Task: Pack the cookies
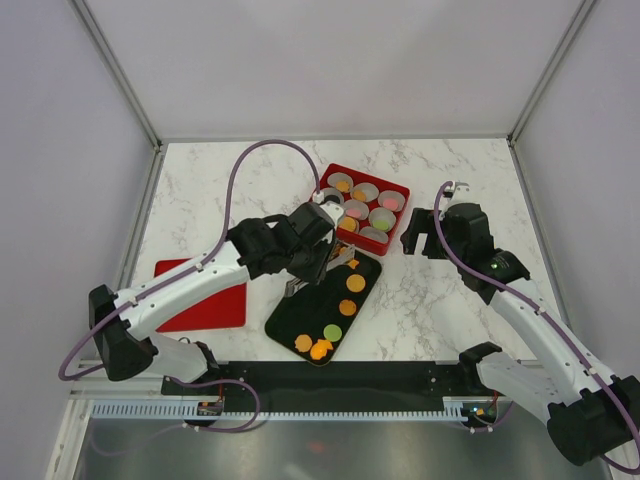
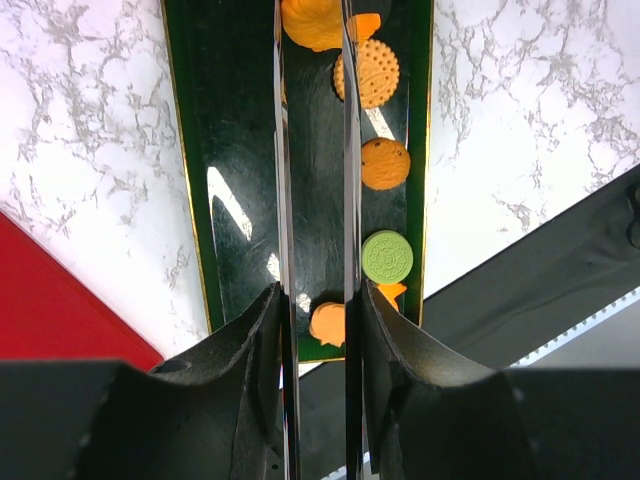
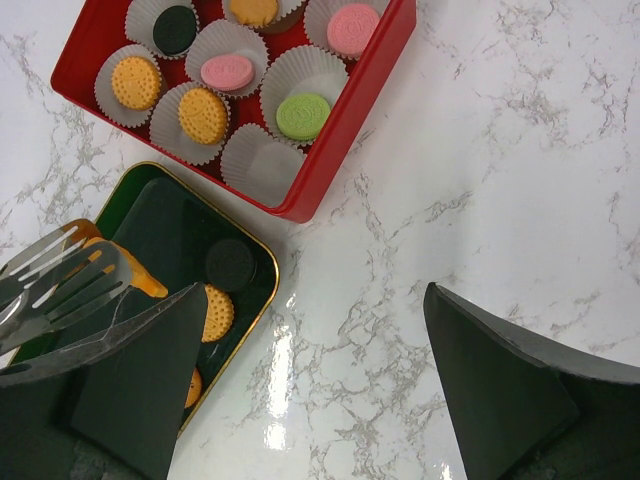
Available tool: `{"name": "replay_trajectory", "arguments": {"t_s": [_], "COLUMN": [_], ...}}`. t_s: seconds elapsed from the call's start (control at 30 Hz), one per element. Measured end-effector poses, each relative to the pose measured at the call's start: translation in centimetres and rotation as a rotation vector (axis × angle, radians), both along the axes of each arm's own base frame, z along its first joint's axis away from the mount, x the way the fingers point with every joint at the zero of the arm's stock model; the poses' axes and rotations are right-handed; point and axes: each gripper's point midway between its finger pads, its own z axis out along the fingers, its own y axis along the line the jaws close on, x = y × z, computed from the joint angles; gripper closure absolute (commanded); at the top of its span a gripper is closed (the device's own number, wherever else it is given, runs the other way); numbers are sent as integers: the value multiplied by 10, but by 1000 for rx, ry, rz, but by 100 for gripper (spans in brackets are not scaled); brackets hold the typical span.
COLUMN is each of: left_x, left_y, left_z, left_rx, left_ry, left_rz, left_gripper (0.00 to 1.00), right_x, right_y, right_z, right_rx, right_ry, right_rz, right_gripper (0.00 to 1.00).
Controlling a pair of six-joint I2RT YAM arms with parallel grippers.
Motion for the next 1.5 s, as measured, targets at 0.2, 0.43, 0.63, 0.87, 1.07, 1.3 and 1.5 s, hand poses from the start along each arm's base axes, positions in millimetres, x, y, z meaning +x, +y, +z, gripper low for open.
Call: {"name": "replay_trajectory", "arguments": {"t_s": [0.2,0.43,0.63,0.87,1.07,1.3,1.5], "left_x": [6,11,31,64,85,92,93], "left_y": [-6,-10,-28,-49,-60,-70,-78], "left_z": [4,12,30,34,17,-6,-17], "left_rx": [-2,-2,-22,-23,-3,24,23], "left_ry": [-11,-26,-65,-85,-71,-34,-12], "left_rz": [4,2,13,34,53,43,30], "left_gripper": [68,68,68,69,69,69,69], "right_x": [0,0,0,0,0,0,0], "right_y": [0,0,0,-1,-1,-1,-1], "right_z": [0,0,0,0,0,0,0], "right_rx": [0,0,-1,-2,-2,-2,-2], "right_ry": [0,0,0,-1,-1,0,0], "right_rz": [0,0,-2,-4,-4,-4,-4], "right_gripper": [2,2,2,2,2,2,2]}}
